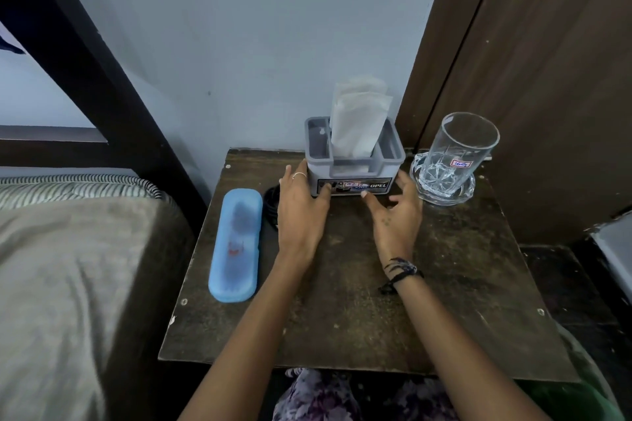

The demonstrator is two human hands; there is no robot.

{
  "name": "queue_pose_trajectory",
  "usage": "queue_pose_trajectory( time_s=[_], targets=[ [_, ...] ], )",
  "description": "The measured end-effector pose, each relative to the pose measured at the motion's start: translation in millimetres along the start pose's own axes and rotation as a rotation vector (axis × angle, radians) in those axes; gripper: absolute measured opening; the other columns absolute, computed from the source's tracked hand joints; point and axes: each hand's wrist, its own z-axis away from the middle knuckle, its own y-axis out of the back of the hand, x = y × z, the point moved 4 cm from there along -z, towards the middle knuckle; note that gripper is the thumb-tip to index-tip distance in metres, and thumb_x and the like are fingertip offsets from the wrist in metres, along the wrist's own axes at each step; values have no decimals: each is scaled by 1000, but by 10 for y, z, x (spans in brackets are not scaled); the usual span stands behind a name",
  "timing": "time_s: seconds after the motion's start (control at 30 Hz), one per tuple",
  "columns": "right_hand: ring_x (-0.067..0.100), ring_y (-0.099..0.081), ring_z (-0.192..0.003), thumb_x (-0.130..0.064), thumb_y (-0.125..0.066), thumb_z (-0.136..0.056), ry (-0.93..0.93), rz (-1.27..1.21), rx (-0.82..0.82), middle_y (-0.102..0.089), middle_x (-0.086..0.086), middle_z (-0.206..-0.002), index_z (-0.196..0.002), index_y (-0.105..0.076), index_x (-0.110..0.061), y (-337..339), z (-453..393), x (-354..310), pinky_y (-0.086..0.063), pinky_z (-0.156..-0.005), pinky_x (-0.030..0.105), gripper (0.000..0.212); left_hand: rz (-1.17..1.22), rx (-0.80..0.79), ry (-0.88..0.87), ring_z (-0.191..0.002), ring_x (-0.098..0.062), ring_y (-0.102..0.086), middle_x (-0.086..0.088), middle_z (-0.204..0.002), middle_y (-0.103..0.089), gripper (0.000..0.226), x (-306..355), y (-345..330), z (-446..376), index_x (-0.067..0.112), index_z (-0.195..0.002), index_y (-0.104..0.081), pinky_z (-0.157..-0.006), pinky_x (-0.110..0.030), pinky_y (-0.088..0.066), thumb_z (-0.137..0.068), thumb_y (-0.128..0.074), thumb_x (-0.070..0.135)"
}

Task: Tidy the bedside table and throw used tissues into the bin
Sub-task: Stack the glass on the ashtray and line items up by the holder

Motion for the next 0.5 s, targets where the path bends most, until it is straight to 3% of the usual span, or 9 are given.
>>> queue_pose_trajectory(
  time_s=[0.07, 0.17, 0.3, 0.5],
  targets=[
    [9, -47, -83, -14, -75, -75, 17, -49, 36, -49, -4, -114, -127, -48, -13, 60, -10, 33, -44, -70, 10, 58, -17, -1, -7, -136, -31, -35, -10, -134, -53, 39, 22, -50, -16, 14, -126, -51, -109, -50, -34, -88, -58, 20],
    [0, -47, -81, -10, -73, -77, 5, -117, 87, -49, -1, -116, -126, -48, -8, 140, -13, 97, -41, -63, 2, 56, -95, -3, -82, -138, -27, -32, -9, -134, -54, 40, 131, -130, 13, 12, -128, -51, -120, -41, -8, -89, -57, 19],
    [0, -49, -84, -8, -72, -78, 16, -118, 70, -48, -1, -118, -128, -46, -7, 162, -16, 131, -41, -66, 2, 56, -185, 73, -104, -142, -27, -25, -10, -135, -54, 38, 204, -156, 73, 6, -128, -51, -117, -38, 6, -92, -53, 18],
    [10, -52, -89, -8, -70, -79, 12, -88, 68, -37, -2, -114, -131, -44, -5, 186, -12, 101, -44, -75, 11, 58, -246, 114, -122, -143, -27, -24, -10, -134, -56, 36, 246, -153, 131, 6, -127, -52, -115, -36, 12, -93, -50, 19]
  ],
)
